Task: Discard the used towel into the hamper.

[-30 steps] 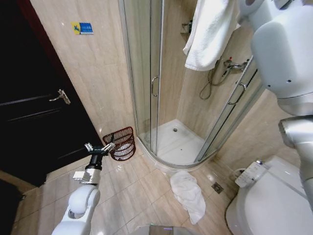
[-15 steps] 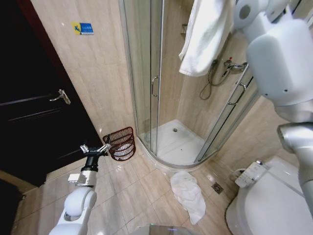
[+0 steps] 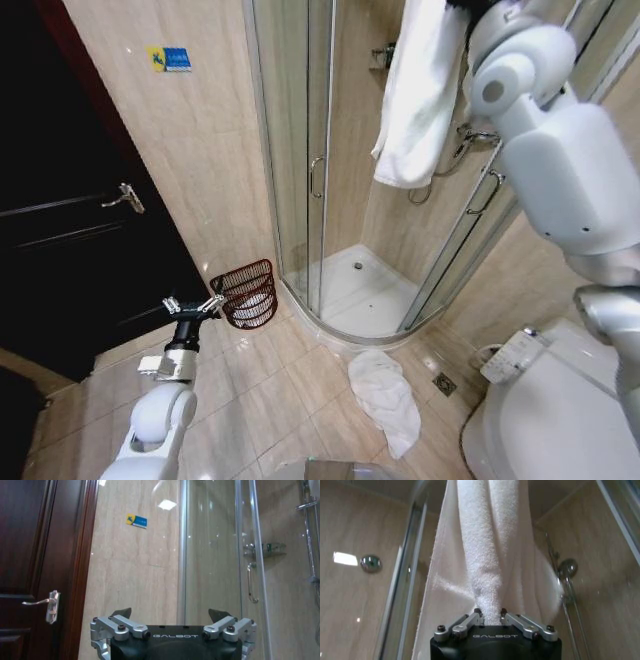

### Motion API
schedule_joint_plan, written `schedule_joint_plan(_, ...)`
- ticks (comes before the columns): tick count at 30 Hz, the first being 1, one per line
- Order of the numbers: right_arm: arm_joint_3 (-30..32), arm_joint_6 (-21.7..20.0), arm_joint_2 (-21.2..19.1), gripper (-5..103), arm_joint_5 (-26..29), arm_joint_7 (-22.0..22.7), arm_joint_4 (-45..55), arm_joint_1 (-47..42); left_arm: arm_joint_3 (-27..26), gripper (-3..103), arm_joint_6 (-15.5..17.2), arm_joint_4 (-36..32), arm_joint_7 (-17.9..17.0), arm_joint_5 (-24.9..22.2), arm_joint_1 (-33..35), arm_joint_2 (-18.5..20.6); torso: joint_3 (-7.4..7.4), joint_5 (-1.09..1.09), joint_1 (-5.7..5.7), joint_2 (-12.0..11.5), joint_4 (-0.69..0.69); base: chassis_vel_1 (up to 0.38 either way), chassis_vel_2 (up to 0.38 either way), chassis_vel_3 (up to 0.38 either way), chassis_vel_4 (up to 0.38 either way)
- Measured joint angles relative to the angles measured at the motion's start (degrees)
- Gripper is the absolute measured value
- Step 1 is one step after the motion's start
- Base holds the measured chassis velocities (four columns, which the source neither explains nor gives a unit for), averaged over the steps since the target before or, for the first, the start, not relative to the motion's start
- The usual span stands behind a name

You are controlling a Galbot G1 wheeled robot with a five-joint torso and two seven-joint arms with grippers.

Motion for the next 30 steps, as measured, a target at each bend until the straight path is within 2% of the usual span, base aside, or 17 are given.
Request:
schedule_joint_plan(5, 2.1, 0.0, -2.7, 10, 0.3, -0.3, 2.9, -4.6, 0.3, 100, 0.0, 0.4, 0.1, 0.0, -0.4, 0.1, 0.00, 0.00, 0.01, 0.0, -0.02, 0.000, 0.000, 0.000, 0.000)
schedule_joint_plan(19, 7.4, 0.1, -6.0, 10, 0.3, -0.5, 8.6, -15.7, 1.9, 100, 0.2, 0.6, 0.1, 1.3, -0.9, -0.6, 0.00, 0.00, 0.01, 0.0, -0.01, 0.000, 0.000, 0.000, 0.000)
schedule_joint_plan(27, 13.0, 0.7, -9.1, 10, -1.1, -1.3, 12.9, -26.8, 1.9, 100, 0.1, 0.4, 0.1, 1.3, -0.7, -0.8, 0.01, 0.03, 0.01, 0.0, -0.02, 0.000, 0.000, 0.000, 0.000)
schedule_joint_plan(30, 17.1, 0.8, -10.7, 10, -1.7, -2.1, 15.5, -32.4, 2.0, 100, 0.0, 0.2, 0.0, 1.3, -0.5, -0.9, 0.00, 0.01, 0.01, 0.0, -0.02, 0.000, 0.000, 0.000, 0.000)
